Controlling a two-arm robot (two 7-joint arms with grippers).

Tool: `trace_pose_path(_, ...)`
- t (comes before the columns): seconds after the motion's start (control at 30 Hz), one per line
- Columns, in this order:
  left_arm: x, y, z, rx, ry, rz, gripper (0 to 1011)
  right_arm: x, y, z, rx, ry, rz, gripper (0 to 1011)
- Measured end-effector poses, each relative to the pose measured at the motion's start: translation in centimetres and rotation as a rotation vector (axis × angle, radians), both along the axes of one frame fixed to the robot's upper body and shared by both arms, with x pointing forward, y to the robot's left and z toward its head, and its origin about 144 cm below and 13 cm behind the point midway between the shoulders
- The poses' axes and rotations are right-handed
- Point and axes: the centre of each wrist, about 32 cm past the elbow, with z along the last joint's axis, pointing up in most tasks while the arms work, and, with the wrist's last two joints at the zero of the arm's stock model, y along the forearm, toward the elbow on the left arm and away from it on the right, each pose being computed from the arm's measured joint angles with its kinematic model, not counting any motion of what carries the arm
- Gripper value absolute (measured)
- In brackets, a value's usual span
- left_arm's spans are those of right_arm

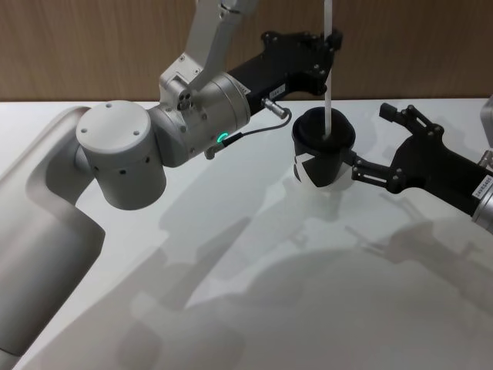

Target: Pick up the straw with one hand, pass it to the other hand, and insert it into the cup.

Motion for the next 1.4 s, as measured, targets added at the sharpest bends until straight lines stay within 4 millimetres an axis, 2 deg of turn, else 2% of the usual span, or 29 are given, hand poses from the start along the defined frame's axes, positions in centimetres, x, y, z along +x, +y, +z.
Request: trace_pose_path(1.4,0.9,-0.5,-1.8,0.021,0.044,0.012,11,0.0,0.0,0.0,0.0,0.0,0.0,1001)
